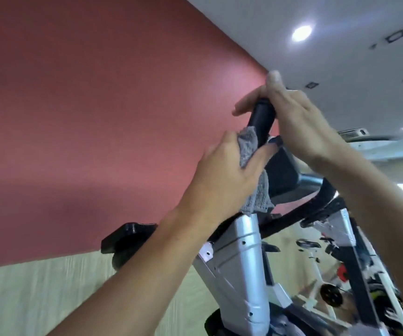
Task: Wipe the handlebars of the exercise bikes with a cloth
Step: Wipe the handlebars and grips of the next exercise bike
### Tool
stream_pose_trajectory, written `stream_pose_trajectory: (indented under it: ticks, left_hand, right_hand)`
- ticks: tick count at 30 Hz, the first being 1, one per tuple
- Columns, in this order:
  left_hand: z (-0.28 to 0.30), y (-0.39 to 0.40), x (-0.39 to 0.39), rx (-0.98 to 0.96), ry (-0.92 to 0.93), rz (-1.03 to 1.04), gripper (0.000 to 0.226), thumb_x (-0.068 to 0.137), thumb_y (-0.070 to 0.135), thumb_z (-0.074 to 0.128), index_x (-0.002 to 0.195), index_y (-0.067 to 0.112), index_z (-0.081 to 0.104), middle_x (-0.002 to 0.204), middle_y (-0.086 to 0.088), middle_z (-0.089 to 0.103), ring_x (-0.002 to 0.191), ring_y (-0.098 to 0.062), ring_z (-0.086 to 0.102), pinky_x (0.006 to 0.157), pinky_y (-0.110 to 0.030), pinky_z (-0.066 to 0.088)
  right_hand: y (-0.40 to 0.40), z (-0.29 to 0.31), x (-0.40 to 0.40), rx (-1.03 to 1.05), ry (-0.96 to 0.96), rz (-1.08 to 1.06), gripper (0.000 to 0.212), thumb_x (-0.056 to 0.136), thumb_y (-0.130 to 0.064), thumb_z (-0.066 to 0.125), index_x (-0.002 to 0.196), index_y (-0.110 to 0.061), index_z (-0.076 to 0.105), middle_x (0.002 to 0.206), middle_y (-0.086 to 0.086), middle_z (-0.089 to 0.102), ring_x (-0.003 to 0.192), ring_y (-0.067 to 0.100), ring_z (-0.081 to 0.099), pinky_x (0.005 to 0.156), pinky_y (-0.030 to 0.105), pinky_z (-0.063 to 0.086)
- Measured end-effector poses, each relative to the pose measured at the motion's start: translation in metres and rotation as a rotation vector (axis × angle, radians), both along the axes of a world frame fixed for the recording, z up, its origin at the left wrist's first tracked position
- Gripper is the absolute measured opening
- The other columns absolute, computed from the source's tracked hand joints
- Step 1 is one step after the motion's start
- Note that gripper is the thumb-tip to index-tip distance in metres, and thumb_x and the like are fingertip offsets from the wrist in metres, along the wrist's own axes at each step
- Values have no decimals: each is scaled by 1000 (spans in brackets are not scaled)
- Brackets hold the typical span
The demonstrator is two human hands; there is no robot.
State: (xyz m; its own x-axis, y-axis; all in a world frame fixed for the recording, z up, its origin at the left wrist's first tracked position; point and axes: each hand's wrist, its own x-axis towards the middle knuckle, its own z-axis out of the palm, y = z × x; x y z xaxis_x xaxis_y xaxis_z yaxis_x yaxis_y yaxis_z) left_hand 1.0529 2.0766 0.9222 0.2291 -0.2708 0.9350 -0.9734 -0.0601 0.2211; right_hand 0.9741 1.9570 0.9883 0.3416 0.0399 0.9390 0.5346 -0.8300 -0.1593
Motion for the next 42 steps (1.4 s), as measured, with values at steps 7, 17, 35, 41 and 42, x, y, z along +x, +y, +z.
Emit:
stream_pose_trajectory:
  ticks: [7,17,35,41,42]
  left_hand:
    - [-59,3,15,-110,-344,411,57,96,56,45,127,9,52,108,-1,59,85,-24,62,68,-38,53]
    - [-18,-27,-21,-116,-223,592,77,105,51,39,161,7,9,147,-13,44,129,-40,48,94,-43,37]
    - [-9,-47,-26,-279,-359,961,71,101,52,49,149,4,30,130,-11,51,110,-37,64,69,-35,38]
    - [-8,-60,-25,-355,-374,1060,80,98,53,56,150,-2,29,122,-12,51,97,-30,69,60,-34,44]
    - [-18,-59,-19,-364,-403,1091,84,96,52,59,151,-3,28,119,-12,51,92,-27,69,58,-32,47]
  right_hand:
    - [-7,-1,6,-75,-63,-70,57,111,-45,26,97,-18,74,103,1,74,99,17,65,102,32,46]
    - [-15,7,12,-113,-96,-58,55,111,-34,26,99,-9,74,87,-5,66,73,0,53,56,-1,36]
    - [-23,8,6,-234,-26,46,55,112,-38,25,109,-13,74,111,5,73,98,14,65,82,22,50]
    - [-26,7,6,-192,-6,164,59,112,-44,19,116,-21,74,113,-7,70,103,7,62,84,20,46]
    - [-26,7,8,-193,-19,176,59,111,-44,19,117,-21,73,116,-6,70,108,9,61,92,23,43]
